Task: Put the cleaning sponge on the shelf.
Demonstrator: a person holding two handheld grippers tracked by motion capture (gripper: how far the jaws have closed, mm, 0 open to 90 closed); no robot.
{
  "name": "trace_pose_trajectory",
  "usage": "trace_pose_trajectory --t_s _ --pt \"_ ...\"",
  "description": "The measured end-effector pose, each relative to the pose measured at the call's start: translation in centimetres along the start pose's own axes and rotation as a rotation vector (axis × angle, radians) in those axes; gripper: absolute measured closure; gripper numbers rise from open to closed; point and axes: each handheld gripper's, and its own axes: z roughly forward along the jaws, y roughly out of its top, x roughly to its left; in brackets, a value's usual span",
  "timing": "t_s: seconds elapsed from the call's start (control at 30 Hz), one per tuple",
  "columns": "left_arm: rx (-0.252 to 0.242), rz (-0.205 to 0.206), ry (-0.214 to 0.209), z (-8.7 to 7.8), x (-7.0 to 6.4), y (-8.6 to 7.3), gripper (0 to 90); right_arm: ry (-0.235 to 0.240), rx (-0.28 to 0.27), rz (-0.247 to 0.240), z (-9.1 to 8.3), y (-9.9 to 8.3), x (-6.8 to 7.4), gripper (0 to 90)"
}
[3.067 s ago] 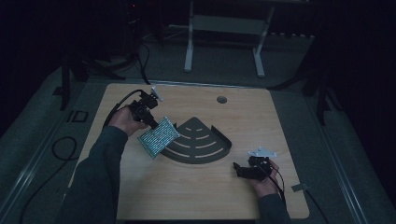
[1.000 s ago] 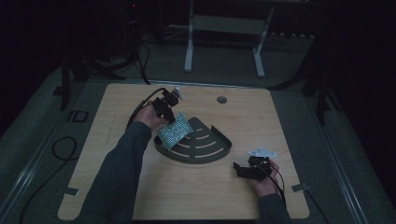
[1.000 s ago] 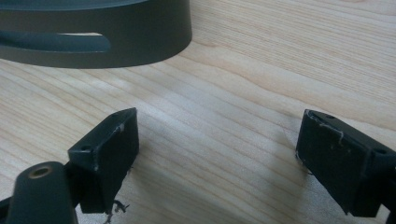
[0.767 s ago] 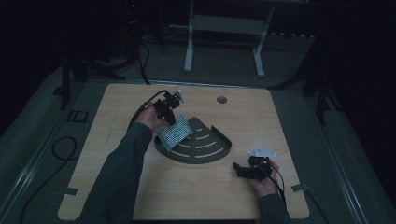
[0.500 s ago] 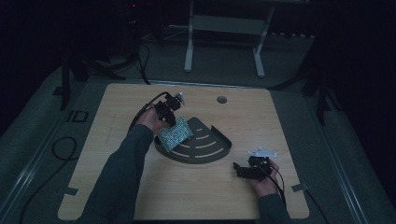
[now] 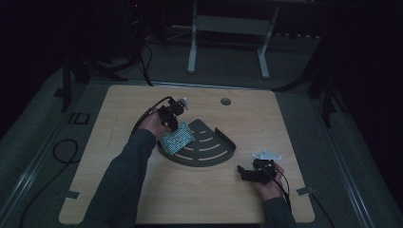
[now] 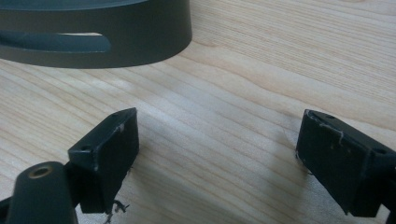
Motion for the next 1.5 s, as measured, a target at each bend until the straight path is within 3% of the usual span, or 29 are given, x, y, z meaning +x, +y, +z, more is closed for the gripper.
trace_pose_trajectory --t_s 0.83,1.17,1.27,1.5 --pt "0.063 0.025 0.081 1.0 -0.6 0.5 88.9 0.0 0.0 0.0 0.0 0.0 0.0 12.8" --pt "0.069 0.018 0.086 1.1 -0.4 0.4 88.6 0.0 0.0 0.0 0.0 0.0 0.0 12.8" --pt "0.057 0.015 0.083 0.7 -0.3 0.3 85.9 0.001 -0.001 -0.001 0.0 0.0 0.0 12.8" --pt "0.003 -0.017 0.045 -0.5 0.3 -0.3 69.8 0.001 0.0 0.0 0.0 0.0 0.0 12.8"
